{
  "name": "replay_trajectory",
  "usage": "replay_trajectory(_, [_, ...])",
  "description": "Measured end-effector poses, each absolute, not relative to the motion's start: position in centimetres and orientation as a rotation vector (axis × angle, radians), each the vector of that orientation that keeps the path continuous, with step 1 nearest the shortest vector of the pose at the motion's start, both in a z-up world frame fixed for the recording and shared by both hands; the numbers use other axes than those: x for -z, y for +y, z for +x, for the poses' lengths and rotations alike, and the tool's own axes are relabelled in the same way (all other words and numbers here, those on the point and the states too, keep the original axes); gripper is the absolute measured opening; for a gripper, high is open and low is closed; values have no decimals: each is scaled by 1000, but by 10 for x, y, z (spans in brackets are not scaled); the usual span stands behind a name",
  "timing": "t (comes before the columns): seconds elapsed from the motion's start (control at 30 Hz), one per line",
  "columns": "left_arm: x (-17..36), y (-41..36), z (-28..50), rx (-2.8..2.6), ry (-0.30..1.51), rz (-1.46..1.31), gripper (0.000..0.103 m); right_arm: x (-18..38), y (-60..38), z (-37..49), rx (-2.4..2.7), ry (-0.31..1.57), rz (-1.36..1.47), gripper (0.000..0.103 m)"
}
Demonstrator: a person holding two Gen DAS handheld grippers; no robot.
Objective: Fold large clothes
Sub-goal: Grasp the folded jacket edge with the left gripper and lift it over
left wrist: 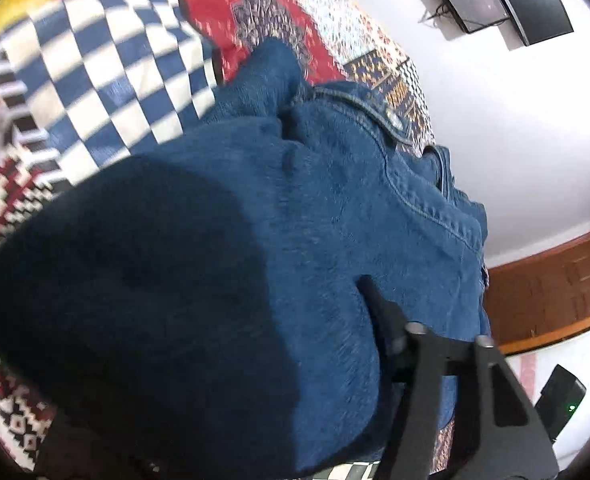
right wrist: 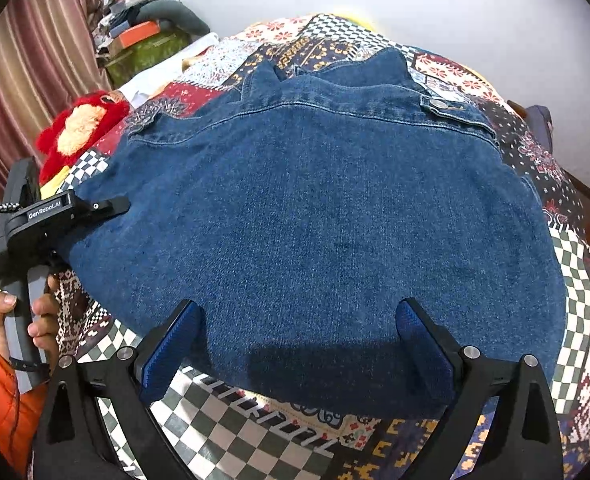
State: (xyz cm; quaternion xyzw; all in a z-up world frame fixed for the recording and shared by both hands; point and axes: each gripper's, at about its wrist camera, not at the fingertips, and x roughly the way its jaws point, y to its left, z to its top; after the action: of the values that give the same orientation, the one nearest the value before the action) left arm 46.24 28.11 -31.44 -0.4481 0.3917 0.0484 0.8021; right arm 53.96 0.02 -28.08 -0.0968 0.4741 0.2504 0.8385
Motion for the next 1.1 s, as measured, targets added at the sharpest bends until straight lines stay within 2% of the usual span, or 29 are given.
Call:
replay_trajectory(0.07, [300,281,459,-144,821,-913,33,275,0,539,-529,1019,-211,98])
replay_trajectory(0.23, [255,284,445,-53,700,-917,26,254,1,526,-529,978,-250,98])
replay_trajectory(0.4, [187,264,428,-92,602,-691,25,233,10,514,-544,927,-276,98])
replay_trajectory(0.63, [140,251,397,-202,480,-525,25,229,56,507,-637,912,-270,98])
replay_trajectory(0.83, [135,234,403,-259,500,-382,25,278,105,509,-721,1024,-319,98])
replay_trajectory(0.93, [142,216,418,-284,554,-324,25,297,107,517,-716,1079,-266,103])
replay_trajectory(1.1, [147,195,441,-274,577,-282,25,292,103,516,-786,1112,-326,103])
